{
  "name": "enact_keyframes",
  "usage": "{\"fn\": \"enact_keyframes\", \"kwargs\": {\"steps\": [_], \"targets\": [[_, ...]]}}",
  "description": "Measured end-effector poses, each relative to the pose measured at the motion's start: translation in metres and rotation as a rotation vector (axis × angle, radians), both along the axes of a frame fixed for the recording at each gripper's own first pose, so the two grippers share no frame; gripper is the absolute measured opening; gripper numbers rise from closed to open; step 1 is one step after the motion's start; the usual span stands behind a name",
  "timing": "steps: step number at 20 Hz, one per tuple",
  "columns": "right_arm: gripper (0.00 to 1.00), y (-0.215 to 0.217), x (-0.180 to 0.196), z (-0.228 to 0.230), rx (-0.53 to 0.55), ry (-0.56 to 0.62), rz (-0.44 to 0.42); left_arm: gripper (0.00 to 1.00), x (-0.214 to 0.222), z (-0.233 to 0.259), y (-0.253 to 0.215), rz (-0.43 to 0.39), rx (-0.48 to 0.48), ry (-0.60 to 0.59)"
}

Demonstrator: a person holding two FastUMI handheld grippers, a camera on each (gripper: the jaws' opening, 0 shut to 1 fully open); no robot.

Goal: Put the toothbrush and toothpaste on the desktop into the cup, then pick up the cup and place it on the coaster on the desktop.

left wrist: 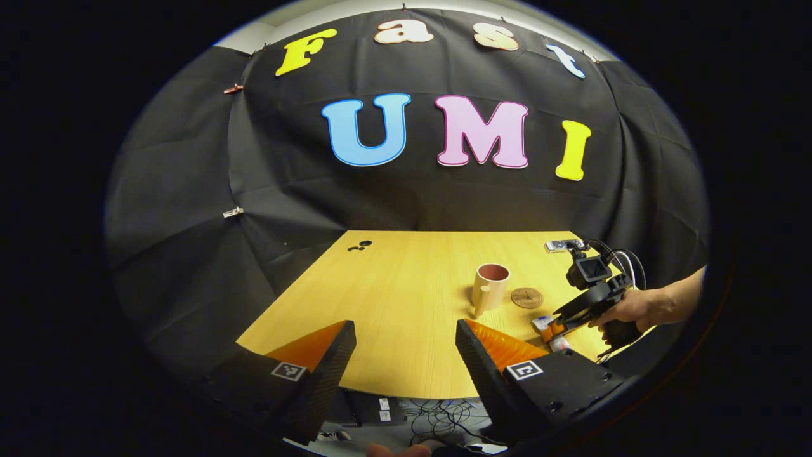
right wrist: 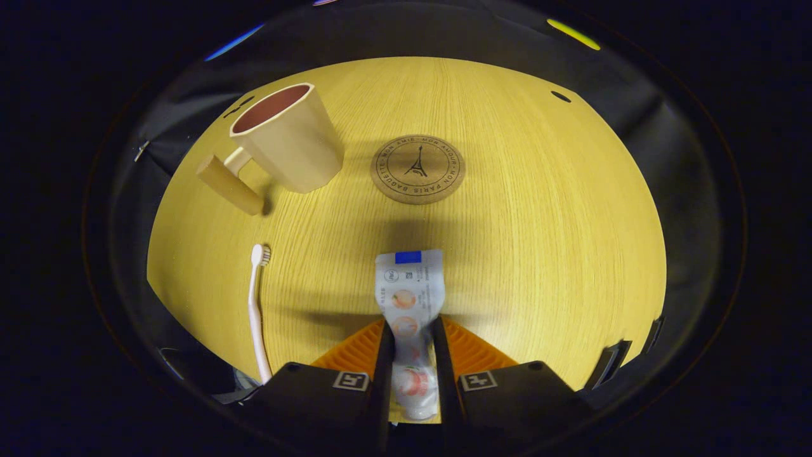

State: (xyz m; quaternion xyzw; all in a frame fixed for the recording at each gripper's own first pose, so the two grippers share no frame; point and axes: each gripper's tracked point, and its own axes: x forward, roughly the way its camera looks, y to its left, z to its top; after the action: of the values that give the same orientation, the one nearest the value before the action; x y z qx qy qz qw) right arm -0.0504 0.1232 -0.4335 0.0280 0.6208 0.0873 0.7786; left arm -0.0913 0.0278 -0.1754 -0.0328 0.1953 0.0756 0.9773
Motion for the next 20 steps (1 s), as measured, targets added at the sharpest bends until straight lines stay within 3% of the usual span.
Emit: {"fn": "enact_keyframes", "kwargs": {"steps": [3, 4, 5, 10, 15, 20], "targets": [[0.27, -0.004, -0.001, 0.003, 0.017, -0.037, 0.01, 0.99, 0.012, -0.003, -0.014, -0.025, -0.002, 0.014], [0.15, -0.003, 0.0, 0.003, 0.041, -0.056, 0.004, 0.99, 0.015, -0.006, -0.021, -0.039, -0.006, 0.016], [0.26, -0.004, 0.001, 0.007, 0.065, -0.074, -0.006, 0.98, 0.02, -0.006, -0.028, -0.051, -0.009, 0.022], [0.25, -0.022, 0.008, 0.038, 0.156, -0.212, -0.036, 0.98, 0.045, -0.032, -0.067, -0.112, -0.031, 0.094], [0.25, -0.045, 0.009, 0.068, 0.236, -0.279, -0.076, 0.96, 0.069, -0.071, -0.109, -0.155, -0.089, 0.18], [0.25, -0.078, 0.003, 0.097, 0.251, -0.339, -0.063, 0.95, 0.092, -0.124, -0.131, -0.202, -0.033, 0.3]]}}
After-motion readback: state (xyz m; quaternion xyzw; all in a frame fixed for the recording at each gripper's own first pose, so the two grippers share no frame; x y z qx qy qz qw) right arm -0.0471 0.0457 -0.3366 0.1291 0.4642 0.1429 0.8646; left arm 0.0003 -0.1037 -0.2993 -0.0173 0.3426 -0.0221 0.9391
